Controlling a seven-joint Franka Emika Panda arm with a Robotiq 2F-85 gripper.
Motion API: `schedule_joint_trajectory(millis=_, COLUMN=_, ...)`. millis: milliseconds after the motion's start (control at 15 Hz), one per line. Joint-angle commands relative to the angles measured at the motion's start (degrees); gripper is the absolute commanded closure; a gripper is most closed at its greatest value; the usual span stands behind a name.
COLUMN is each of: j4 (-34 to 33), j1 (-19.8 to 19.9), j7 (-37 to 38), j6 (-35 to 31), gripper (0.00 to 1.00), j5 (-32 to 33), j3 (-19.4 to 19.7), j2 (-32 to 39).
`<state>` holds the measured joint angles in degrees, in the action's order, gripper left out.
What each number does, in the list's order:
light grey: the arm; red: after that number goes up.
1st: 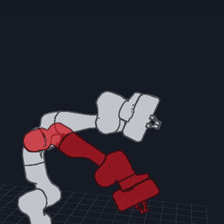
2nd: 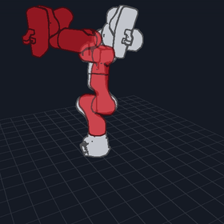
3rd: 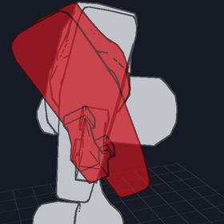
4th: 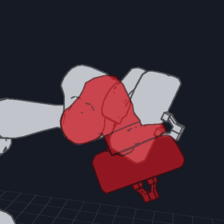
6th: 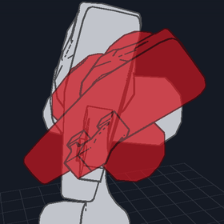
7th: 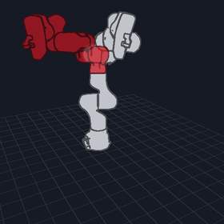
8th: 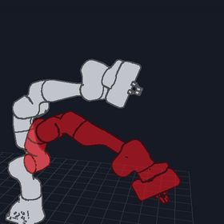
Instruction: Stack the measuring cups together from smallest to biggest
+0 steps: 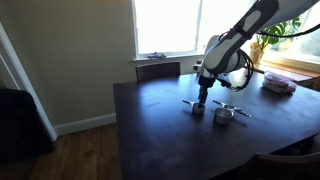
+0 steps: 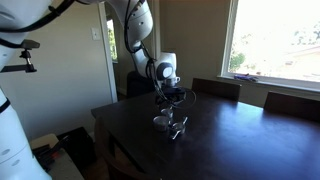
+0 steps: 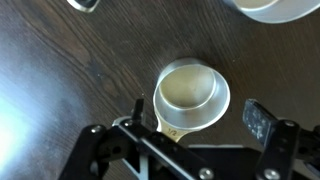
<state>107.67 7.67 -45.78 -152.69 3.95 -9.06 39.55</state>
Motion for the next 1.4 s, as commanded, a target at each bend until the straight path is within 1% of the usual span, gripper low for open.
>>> schedule_joint_trajectory(millis=0, j4=-2.26, j1=-2.34, j7=3.26, j6=0.28, gripper=0.0, j5=2.21, j3=2.18, j2=1.7)
schedule_joint_trajectory(millis=200, j4=-3.22, j1=-3.24, j7=5.06, j6=0.64, gripper=0.0, j5=3.35, j3=3.04, j2=2.94)
schedule_joint_trajectory(millis=733, j4=-4.05, j1=-3.39, j7=6.8, j6=1.07, gripper=0.0, j5=4.77, j3=2.97, j2=4.83)
schedule_joint_trajectory(millis=800, j4=-3.86, j1=-3.47, j7=6.94, j6=0.85, gripper=0.11, j5=4.93, j3=3.03, j2=4.77)
schedule_joint_trajectory(millis=867, j4=-3.45, j1=-3.51, j7=7.0, j6=0.64, gripper=0.27, j5=5.06, j3=3.02, j2=4.49)
schedule_joint_trajectory(millis=933, j4=-3.12, j1=-3.63, j7=7.13, j6=0.46, gripper=0.33, j5=5.26, j3=3.14, j2=4.2)
schedule_joint_trajectory(millis=1000, j4=-2.56, j1=-3.6, j7=7.1, j6=0.11, gripper=0.41, j5=5.47, j3=3.12, j2=3.73)
schedule_joint_trajectory(millis=1067, j4=-2.22, j1=-3.48, j7=7.05, j6=-0.04, gripper=0.46, j5=5.58, j3=3.02, j2=3.44)
schedule_joint_trajectory(millis=1333, j4=-0.48, j1=-2.99, j7=6.78, j6=-0.57, gripper=0.46, j5=5.76, j3=2.75, j2=1.7)
